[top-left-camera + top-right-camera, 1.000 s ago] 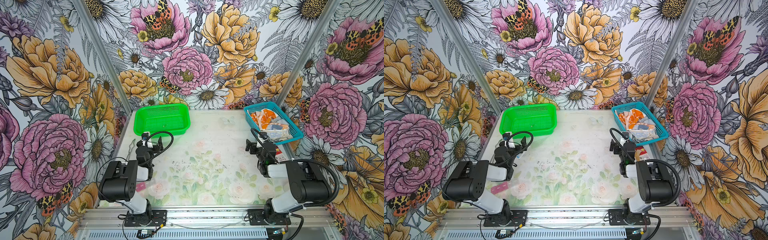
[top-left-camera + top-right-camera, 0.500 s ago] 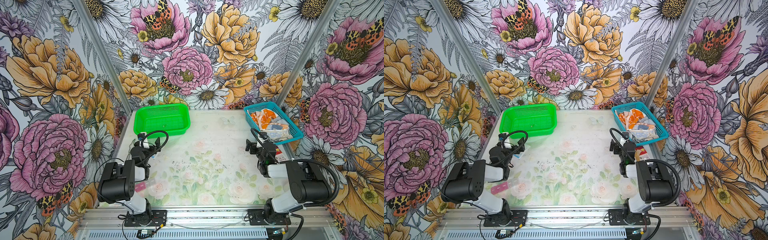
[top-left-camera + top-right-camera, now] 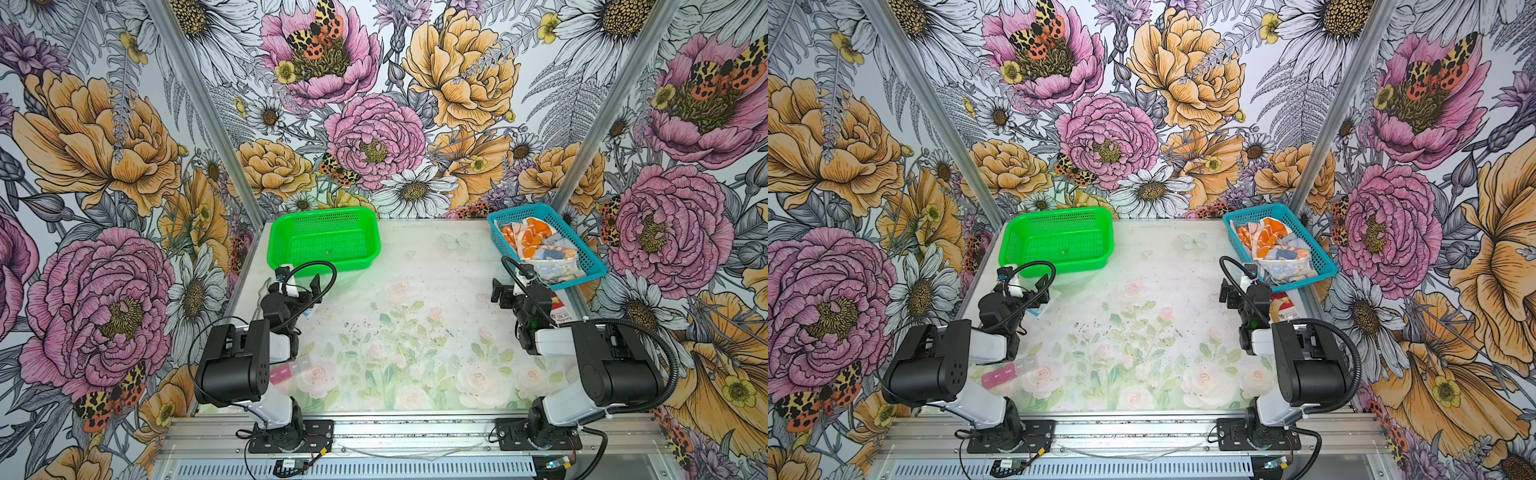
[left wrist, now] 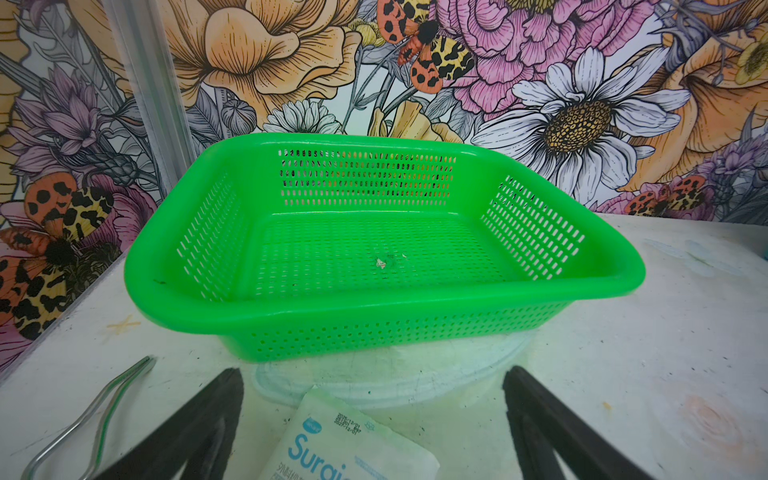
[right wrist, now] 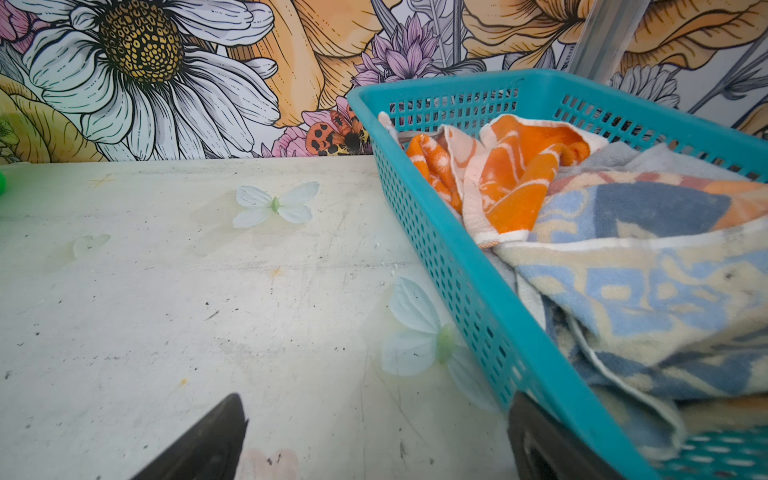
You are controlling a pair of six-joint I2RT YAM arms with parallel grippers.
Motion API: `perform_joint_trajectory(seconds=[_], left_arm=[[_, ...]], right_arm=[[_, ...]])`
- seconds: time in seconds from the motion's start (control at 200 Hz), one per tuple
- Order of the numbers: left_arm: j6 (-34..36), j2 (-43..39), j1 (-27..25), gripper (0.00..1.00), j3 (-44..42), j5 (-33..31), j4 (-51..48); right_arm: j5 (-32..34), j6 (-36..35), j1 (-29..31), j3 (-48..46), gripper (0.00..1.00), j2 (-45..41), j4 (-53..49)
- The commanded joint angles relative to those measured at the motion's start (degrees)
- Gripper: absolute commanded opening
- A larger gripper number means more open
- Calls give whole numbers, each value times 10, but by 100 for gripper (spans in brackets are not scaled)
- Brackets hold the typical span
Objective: Fold and stack the towels
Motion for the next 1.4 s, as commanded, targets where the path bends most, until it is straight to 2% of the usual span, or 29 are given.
perform_joint_trajectory(seconds=[0.0, 0.08, 0.145, 0.205, 0.265, 0.36, 0.42, 0.495, 0.535, 0.595, 0.66, 0.735, 0.901, 0.941, 1.056, 1.181, 1.396], left_arm=[[-14, -9, -2, 99, -26, -3, 54], [-10, -78, -13, 99, -51, -49, 35], [29, -170, -67, 99, -74, -127, -13], [56, -265, -136, 99, -54, -201, -149], [35, -329, -199, 99, -2, -270, -303], [-18, -364, -270, 99, 60, -277, -417], [-44, -361, -312, 99, 96, -251, -461], [-57, -330, -390, 99, 147, -257, -505], [-59, -307, -435, 99, 181, -263, -531], [-70, -263, -487, 99, 233, -252, -571], [-82, -224, -527, 99, 273, -212, -591], [-87, -184, -574, 99, 307, -210, -605], [-92, -103, -646, 99, 361, -230, -637], [-95, -90, -658, 99, 365, -257, -636], [-100, -60, -679, 99, 364, -267, -603], [-113, -40, -678, 99, 358, -259, -577], [-122, -14, -664, 99, 362, -250, -568]], right_arm=[[26, -12, 7, -16, 99, -30, 48], [59, -26, 27, -19, 98, -114, -20], [103, -24, 51, 4, 99, -201, -112], [116, 6, 54, 53, 98, -268, -243], [150, 41, 53, 120, 97, -305, -363], [193, 80, 37, 233, 97, -283, -516], [177, 109, 11, 312, 95, -233, -608], [177, 135, -15, 390, 93, -166, -683], [163, 146, -32, 416, 92, -133, -695], [106, 168, -67, 448, 88, -88, -700], [28, 194, -110, 484, 73, -34, -705], [-25, 208, -147, 522, 63, 27, -708], [-58, 211, -180, 582, 59, 132, -712], [-66, 211, -184, 593, 59, 151, -711], [-76, 203, -185, 622, 56, 195, -708], [-110, 190, -178, 660, 54, 230, -709], [-102, 187, -151, 690, 54, 255, -709]])
